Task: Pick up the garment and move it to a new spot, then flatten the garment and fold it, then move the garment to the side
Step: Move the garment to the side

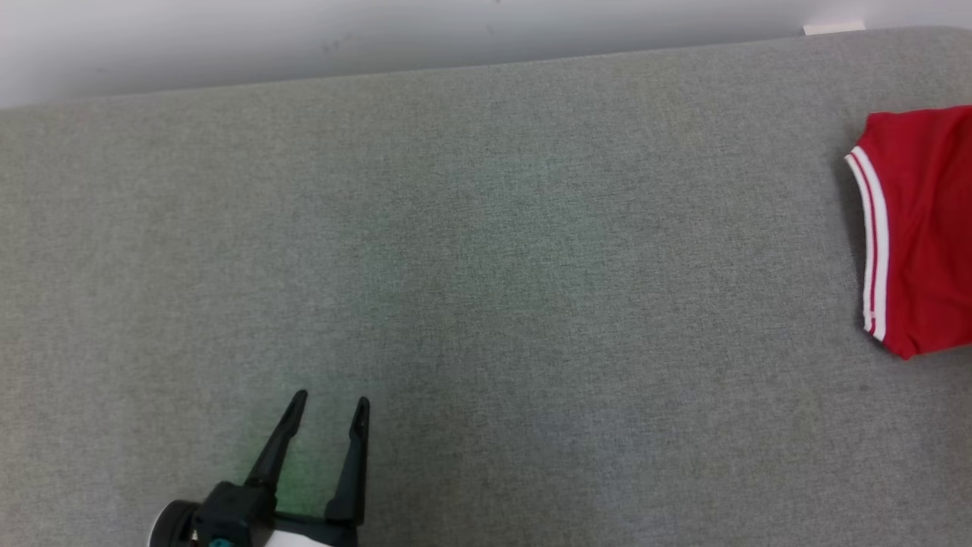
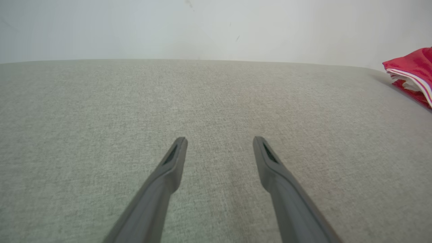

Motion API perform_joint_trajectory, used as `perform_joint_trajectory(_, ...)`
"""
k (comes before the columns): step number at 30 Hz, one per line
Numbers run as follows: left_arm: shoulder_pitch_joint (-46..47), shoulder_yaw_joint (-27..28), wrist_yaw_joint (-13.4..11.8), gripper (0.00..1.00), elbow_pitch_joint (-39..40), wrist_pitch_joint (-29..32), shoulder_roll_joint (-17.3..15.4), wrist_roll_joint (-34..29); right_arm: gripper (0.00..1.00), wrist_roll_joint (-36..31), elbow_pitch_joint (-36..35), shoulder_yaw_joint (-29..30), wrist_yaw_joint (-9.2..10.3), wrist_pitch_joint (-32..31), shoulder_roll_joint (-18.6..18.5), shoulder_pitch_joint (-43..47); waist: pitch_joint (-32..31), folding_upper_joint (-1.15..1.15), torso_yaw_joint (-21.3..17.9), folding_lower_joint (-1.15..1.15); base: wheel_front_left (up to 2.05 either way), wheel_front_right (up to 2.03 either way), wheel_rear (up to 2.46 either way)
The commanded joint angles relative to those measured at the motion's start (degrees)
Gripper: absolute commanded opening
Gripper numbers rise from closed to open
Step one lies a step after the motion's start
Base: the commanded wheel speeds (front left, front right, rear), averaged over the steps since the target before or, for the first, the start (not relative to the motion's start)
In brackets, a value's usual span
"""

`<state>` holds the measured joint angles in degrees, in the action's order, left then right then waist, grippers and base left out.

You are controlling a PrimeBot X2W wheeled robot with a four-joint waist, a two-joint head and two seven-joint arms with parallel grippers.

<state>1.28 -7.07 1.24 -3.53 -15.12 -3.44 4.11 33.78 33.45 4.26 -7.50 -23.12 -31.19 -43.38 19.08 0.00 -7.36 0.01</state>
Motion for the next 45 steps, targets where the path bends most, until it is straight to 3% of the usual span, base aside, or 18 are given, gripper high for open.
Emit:
perform_joint_trajectory(1,0.27,0.28,0.08,1.00,0.17,0.00,-0.49,-0.47,0.00,-0.64,0.13,0.71,0.06,-0.03,-0.24,-0.82,-0.01,0.00,-0.01,-0.01,0.00,0.00,0.00)
perform_joint_trajectory(4,0.19,0.53,0.04,1.00,0.21,0.00,-0.50,-0.59,0.00,-3.09,1.01,3.42,0.06,-0.41,0.10,-0.71,-0.12,0.00,-0.15,-0.01,0.00,0.00,0.00)
perform_joint_trajectory(6,0.12,0.60,-0.01,1.00,0.13,0.00,-0.50,-0.72,0.50,-6.55,1.84,5.60,0.06,0.45,0.19,-0.40,-0.36,0.00,-0.29,-0.01,0.00,0.00,0.00)
perform_joint_trajectory(7,0.05,0.61,-0.06,1.00,0.10,0.00,-0.49,-0.74,1.00,-8.45,2.38,6.86,0.06,1.00,0.31,-0.14,-0.53,0.00,-0.38,-0.01,0.00,0.00,0.00)
perform_joint_trajectory(14,-0.69,0.42,-0.36,1.00,-0.45,0.00,-0.31,-0.66,1.00,-19.07,1.54,12.98,0.06,6.69,2.64,3.13,-2.27,0.00,-0.53,-0.01,0.00,0.00,0.00)
perform_joint_trajectory(23,-3.05,1.13,-1.18,1.00,0.13,0.00,0.01,0.98,1.00,-23.63,-7.77,14.24,0.06,14.84,6.71,14.90,-8.79,0.00,0.37,-0.01,0.00,0.00,0.00)
perform_joint_trajectory(32,-8.15,3.56,-3.36,1.00,1.04,0.00,0.21,2.41,1.00,-25.10,-20.29,12.85,0.06,22.70,15.08,30.40,-18.24,0.00,1.32,-0.01,0.00,0.00,0.00)
perform_joint_trajectory(37,-9.14,4.18,-3.52,1.00,1.20,0.00,0.26,2.40,1.00,-26.82,-25.57,10.71,0.06,26.15,20.55,37.68,-20.14,0.00,2.19,-0.01,0.00,0.00,0.00)
perform_joint_trajectory(45,-10.09,4.66,-4.11,1.00,0.07,0.00,0.33,2.38,1.00,-28.53,-25.38,5.25,0.07,33.24,26.72,46.81,-21.97,0.00,3.13,-0.01,0.00,0.00,0.00)
